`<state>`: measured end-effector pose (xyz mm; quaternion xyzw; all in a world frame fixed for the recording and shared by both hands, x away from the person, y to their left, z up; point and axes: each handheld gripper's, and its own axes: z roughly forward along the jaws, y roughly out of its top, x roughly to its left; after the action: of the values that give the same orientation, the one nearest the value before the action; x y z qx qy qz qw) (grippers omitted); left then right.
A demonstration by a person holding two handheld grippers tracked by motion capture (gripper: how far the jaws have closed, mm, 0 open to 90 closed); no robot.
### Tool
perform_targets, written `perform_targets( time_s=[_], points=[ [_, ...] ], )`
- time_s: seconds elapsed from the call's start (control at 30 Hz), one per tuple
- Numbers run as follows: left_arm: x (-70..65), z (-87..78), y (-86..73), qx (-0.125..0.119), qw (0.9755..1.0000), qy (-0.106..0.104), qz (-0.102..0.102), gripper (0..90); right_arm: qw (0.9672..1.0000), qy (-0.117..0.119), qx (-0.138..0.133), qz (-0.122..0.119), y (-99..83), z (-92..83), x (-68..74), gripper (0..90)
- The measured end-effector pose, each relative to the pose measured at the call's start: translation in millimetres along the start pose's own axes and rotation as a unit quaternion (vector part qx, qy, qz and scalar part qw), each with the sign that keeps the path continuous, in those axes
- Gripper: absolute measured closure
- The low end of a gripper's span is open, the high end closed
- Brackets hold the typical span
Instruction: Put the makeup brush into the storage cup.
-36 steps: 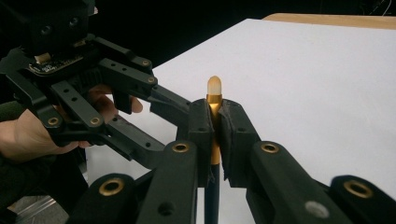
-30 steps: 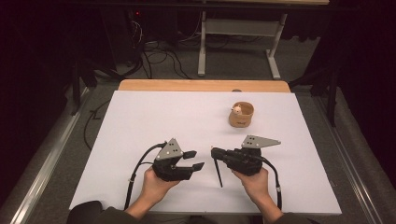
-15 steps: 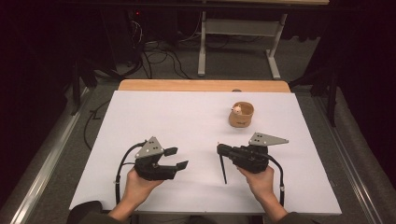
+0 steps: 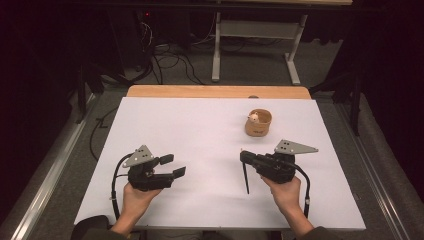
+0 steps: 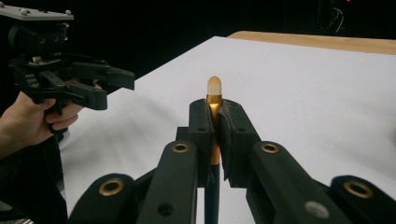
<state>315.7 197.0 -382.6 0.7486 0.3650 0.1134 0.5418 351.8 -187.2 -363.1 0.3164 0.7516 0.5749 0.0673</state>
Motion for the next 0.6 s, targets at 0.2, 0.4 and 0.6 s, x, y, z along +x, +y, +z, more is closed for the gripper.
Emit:
perform_targets(
  time_s=[0.2, 0.4, 0.6],
  points=[
    [1.2, -0.8, 0.4, -0.008, 1.0, 0.005, 0.0, 30.9, 0.9998, -0.014, 0.012, -0.01, 4.1, -7.6, -1.9, 86.0],
    [6.2, 2.5, -3.9, -0.003, 0.9998, 0.02, -0.002, 28.1, 0.9995, -0.027, 0.014, -0.012, 14.4, -17.0, -8.6, 86.0],
    [5.9, 3.9, -5.0, -0.003, 0.9997, 0.024, -0.006, 25.8, 0.9989, -0.045, 0.009, -0.013, 25.7, -23.8, -19.0, 86.0]
  ],
)
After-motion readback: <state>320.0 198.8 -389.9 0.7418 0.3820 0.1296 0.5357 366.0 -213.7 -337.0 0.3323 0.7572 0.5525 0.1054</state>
